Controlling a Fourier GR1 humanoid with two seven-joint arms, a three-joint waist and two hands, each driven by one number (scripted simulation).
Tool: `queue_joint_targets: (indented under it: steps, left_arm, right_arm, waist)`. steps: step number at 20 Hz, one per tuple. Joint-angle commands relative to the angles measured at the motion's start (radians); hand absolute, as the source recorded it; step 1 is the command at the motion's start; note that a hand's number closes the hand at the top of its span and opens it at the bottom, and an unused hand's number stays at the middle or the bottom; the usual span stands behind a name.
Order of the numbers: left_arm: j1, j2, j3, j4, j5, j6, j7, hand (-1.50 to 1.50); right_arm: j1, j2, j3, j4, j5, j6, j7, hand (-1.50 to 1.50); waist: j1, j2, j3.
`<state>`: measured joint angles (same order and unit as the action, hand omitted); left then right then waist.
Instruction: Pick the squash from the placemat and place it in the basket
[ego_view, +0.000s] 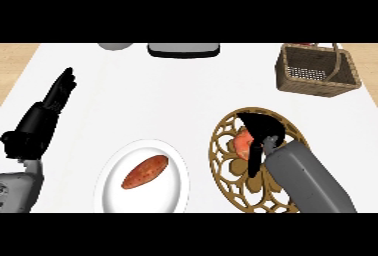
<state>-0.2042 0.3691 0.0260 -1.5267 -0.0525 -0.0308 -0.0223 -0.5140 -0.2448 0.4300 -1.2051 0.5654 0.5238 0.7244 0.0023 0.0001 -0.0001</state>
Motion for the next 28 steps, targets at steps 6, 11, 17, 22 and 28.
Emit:
queue_joint_targets:
  steps: [6, 11, 17, 22, 28]
  left_arm:
    - [-0.062, -0.04, 0.038, 0.046, -0.032, -0.027, -0.001, 0.0]
    - [-0.013, -0.045, 0.029, -0.052, -0.04, -0.03, 0.06, 0.0]
    - [0.01, -0.101, -0.008, -0.067, -0.103, 0.014, 0.045, 0.0]
    - [0.011, -0.069, 0.024, -0.06, -0.064, -0.024, 0.039, 0.0]
    - [0.01, -0.049, 0.048, -0.066, -0.052, -0.031, 0.021, 0.0]
  right_arm:
    - [0.018, 0.086, -0.049, 0.11, 0.122, -0.048, -0.085, 1.5]
    - [0.029, 0.107, -0.041, 0.131, 0.16, -0.09, -0.129, 1.5]
    - [0.001, 0.071, -0.047, 0.143, 0.217, -0.085, -0.22, 1.5]
    - [-0.018, -0.368, -0.225, 0.194, 0.177, -0.106, -0.576, 1.5]
    - [-0.005, -0.673, -0.381, 0.337, 0.165, -0.209, -0.826, 1.5]
  waist:
    - [0.001, 0.001, 0.0]
    - [0.006, 0.001, 0.0]
    - [0.004, 0.0, 0.0]
    - [-0.009, 0.008, 0.003]
    - [-0.009, 0.029, 0.013]
